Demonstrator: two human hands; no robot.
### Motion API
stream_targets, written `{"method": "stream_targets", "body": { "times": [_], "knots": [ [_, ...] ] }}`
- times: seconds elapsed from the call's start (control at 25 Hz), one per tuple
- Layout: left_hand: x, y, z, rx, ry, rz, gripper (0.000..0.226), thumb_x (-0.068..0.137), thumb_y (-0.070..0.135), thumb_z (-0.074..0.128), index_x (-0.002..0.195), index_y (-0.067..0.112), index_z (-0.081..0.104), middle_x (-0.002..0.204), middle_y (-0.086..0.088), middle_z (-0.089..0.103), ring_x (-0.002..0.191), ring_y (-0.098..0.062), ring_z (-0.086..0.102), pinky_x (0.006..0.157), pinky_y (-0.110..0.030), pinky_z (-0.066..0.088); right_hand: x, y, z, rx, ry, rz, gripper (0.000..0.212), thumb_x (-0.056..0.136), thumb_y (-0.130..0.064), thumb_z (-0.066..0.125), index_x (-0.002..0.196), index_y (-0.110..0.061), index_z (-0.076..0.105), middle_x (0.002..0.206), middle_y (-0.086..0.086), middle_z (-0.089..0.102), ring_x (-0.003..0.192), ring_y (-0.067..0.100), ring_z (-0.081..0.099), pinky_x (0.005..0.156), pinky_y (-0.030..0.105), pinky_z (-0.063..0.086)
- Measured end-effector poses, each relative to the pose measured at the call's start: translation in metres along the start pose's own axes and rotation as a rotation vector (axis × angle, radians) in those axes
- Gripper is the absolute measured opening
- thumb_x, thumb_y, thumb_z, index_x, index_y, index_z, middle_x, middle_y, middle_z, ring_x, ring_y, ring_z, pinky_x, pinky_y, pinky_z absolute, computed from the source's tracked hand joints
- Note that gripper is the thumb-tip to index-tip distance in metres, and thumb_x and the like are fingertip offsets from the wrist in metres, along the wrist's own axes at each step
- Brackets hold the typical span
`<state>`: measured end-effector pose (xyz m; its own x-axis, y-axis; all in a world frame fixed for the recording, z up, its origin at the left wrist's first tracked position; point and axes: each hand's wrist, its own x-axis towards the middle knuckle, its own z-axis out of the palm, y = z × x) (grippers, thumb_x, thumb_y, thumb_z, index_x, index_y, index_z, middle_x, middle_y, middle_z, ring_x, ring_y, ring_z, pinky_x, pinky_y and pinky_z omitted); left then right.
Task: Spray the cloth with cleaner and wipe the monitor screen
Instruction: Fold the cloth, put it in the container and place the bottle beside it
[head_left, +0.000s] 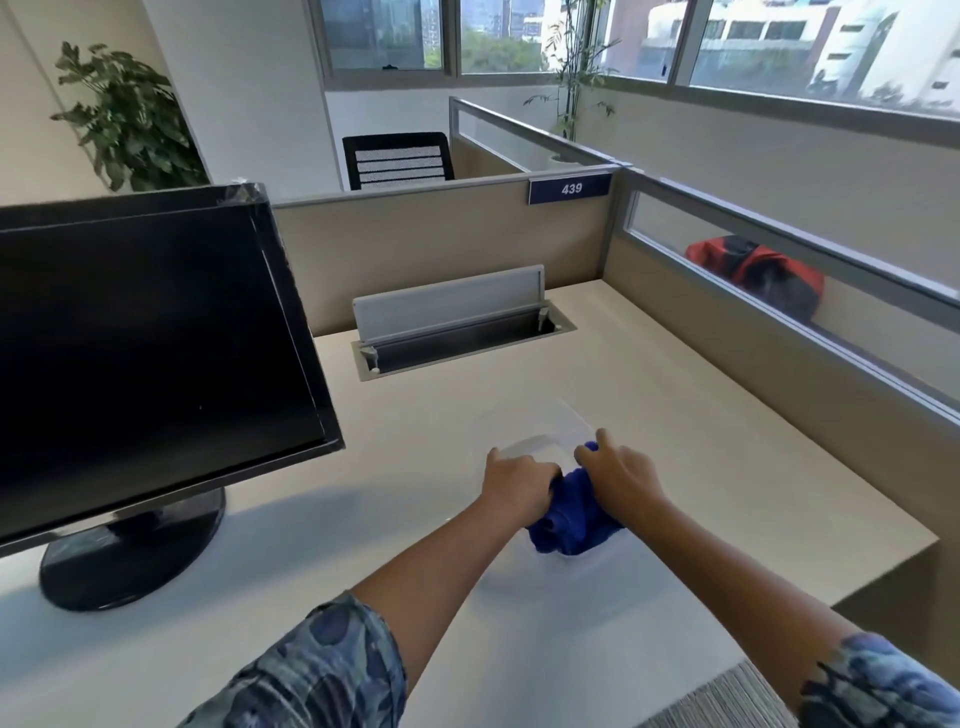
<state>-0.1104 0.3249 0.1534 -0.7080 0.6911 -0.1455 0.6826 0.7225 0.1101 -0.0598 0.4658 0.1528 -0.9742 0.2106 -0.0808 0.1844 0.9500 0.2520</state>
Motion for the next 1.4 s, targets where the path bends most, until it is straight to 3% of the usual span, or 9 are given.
{"method": "stream_targets", "body": {
  "times": [0.12,0.2,0.32,0.4,0.6,0.8,0.96,1.2,1.4],
  "knots": [
    [0.012,-0.001,0.013,-0.017,0.019,-0.048,0.022,0.091,0.016,0.052,0.109,0.014,0.063,0.111,-0.009,0.056,0.094,-0.028,0.057,0.069,-0.030,0.034,0.011,-0.004,0.007,-0.102,-0.054,-0.048,0.018,0.092,-0.008,0.048,0.110,-0.010,0.051,0.114,0.008,0.048,0.047,0.015,0.029,0.040,0.024,0.018],
    [0.016,0.001,0.018,-0.036,0.013,-0.086,0.019,0.091,0.014,0.053,0.106,0.009,0.063,0.112,-0.011,0.054,0.095,-0.029,0.056,0.067,-0.029,0.033,0.018,-0.008,0.012,-0.129,-0.067,-0.078,0.019,0.092,-0.007,0.049,0.111,-0.009,0.051,0.113,0.008,0.048,0.047,0.012,0.026,0.041,0.023,0.019],
    [0.020,0.005,0.021,0.057,-0.103,-0.097,0.026,0.097,0.029,0.049,0.106,0.010,0.065,0.111,-0.008,0.063,0.105,-0.024,0.056,0.093,-0.032,0.035,0.022,-0.010,0.019,-0.205,-0.118,-0.090,0.022,0.093,-0.004,0.048,0.113,-0.009,0.054,0.114,0.008,0.049,0.051,0.012,0.031,0.042,0.022,0.021],
    [0.022,0.008,0.023,0.170,-0.222,-0.100,0.045,0.101,0.041,0.031,0.112,0.014,0.064,0.115,-0.004,0.064,0.115,-0.020,0.050,0.113,-0.041,0.009,0.020,-0.010,0.026,-0.284,-0.112,-0.093,0.021,0.092,-0.004,0.048,0.109,-0.011,0.058,0.114,0.007,0.047,0.068,0.014,0.045,0.047,0.020,0.028],
    [0.012,0.010,0.021,0.126,-0.231,-0.057,0.053,0.095,0.045,0.025,0.114,0.017,0.065,0.123,-0.004,0.056,0.124,-0.019,0.040,0.110,-0.053,-0.017,0.025,-0.009,0.027,-0.308,-0.044,-0.085,0.015,0.093,-0.010,0.050,0.101,-0.013,0.063,0.116,0.006,0.046,0.098,0.018,0.049,0.062,0.024,0.037],
    [-0.023,-0.030,-0.022,-0.247,0.253,0.016,0.046,0.096,0.039,0.029,0.115,0.023,0.067,0.137,0.002,0.051,0.127,-0.012,0.039,0.112,-0.052,-0.007,0.023,-0.013,-0.006,0.156,0.029,-0.038,0.022,0.087,-0.036,0.060,0.103,-0.023,0.066,0.112,0.000,0.055,0.095,0.018,0.057,0.072,0.027,0.049],
    [-0.077,-0.095,-0.002,-0.528,0.573,-0.239,0.055,0.091,0.046,0.025,0.128,0.022,0.057,0.140,0.002,0.048,0.133,-0.014,0.037,0.114,-0.046,0.003,0.018,-0.046,-0.055,0.503,0.154,-0.027,0.020,0.088,-0.042,0.058,0.096,-0.027,0.068,0.098,-0.004,0.060,0.076,0.010,0.057,0.063,0.021,0.047],
    [-0.160,-0.134,0.119,-0.423,0.400,-0.570,0.075,0.091,0.065,0.014,0.126,0.015,0.058,0.134,-0.009,0.054,0.127,-0.031,0.046,0.105,-0.062,0.021,-0.008,-0.157,-0.105,0.684,0.314,-0.285,0.019,0.091,-0.025,0.054,0.104,-0.019,0.067,0.098,0.001,0.062,0.080,0.015,0.055,0.062,0.022,0.043],
    [-0.180,-0.123,0.157,-0.299,0.389,-0.609,0.068,0.098,0.054,0.013,0.119,0.012,0.063,0.131,-0.013,0.057,0.122,-0.036,0.051,0.109,-0.058,0.014,-0.002,-0.230,-0.055,0.203,-0.020,-0.323,0.033,0.090,-0.014,0.051,0.122,-0.008,0.050,0.120,0.013,0.052,0.108,0.029,0.050,0.087,0.031,0.042]
  ]
}}
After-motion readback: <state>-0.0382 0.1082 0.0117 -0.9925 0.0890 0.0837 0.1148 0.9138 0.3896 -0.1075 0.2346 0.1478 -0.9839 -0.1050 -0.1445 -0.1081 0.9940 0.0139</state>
